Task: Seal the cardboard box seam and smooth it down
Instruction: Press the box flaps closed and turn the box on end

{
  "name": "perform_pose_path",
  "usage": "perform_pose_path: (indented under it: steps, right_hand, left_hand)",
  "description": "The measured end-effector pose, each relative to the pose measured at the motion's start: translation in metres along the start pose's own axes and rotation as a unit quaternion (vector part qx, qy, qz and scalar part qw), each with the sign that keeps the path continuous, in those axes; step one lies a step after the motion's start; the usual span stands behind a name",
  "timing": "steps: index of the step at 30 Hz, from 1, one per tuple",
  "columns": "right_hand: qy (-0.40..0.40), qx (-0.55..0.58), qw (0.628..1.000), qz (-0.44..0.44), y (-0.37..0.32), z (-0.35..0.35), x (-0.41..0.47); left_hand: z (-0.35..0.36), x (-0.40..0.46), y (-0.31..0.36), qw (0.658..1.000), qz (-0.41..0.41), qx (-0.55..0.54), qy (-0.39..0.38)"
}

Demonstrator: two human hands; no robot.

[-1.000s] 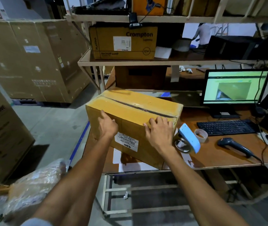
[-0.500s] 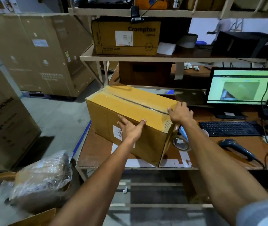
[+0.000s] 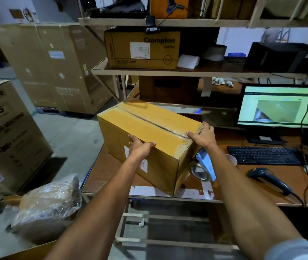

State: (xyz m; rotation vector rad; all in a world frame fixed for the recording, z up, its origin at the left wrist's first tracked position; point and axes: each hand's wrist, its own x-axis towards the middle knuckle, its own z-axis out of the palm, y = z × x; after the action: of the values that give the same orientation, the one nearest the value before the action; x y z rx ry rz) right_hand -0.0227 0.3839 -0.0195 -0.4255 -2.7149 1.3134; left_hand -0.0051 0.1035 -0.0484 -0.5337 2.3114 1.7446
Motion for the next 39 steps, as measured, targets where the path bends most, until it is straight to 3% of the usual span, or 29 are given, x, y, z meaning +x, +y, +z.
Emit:
perform_pose_path:
  steps: [4, 10, 13, 17, 20, 22, 26, 31, 39]
  right_hand:
    - [0.040, 0.017, 0.999, 0.013, 0.007, -0.001, -0.013]
    - [0.124, 0.003, 0.992, 0.013, 0.014, -0.001, -0.047]
    - [0.164, -0.037, 0.985, 0.024, 0.010, -0.001, -0.065]
    - [0.168, -0.051, 0.984, 0.030, 0.008, 0.001, -0.074]
    - [0.145, -0.011, 0.989, 0.031, 0.007, -0.005, -0.077]
    - [0.126, -0.001, 0.992, 0.032, 0.006, -0.011, -0.078]
    - [0.082, -0.010, 0.995, 0.048, 0.018, -0.021, -0.073]
    - [0.091, -0.010, 0.995, 0.040, 0.016, -0.009, -0.075]
    - [0.082, -0.005, 0.997, -0.006, -0.012, 0.052, -0.094]
  left_hand:
    - [-0.003, 0.000, 0.007, 0.999, 0.028, 0.013, 0.011]
    - [0.000, -0.027, 0.014, 0.980, 0.123, 0.135, 0.083]
    - [-0.002, -0.039, 0.012, 0.977, 0.153, 0.114, 0.094]
    - [0.004, -0.073, 0.008, 0.983, 0.160, 0.056, -0.072]
    - [0.015, -0.091, -0.007, 0.963, 0.174, 0.139, -0.149]
    - [0.021, -0.095, -0.015, 0.953, 0.196, 0.192, -0.128]
    - [0.023, -0.085, -0.021, 0.948, 0.233, 0.195, -0.090]
    - [-0.008, -0.060, -0.034, 0.945, 0.268, 0.187, 0.000]
    - [-0.066, -0.045, -0.035, 0.942, 0.242, 0.174, 0.151]
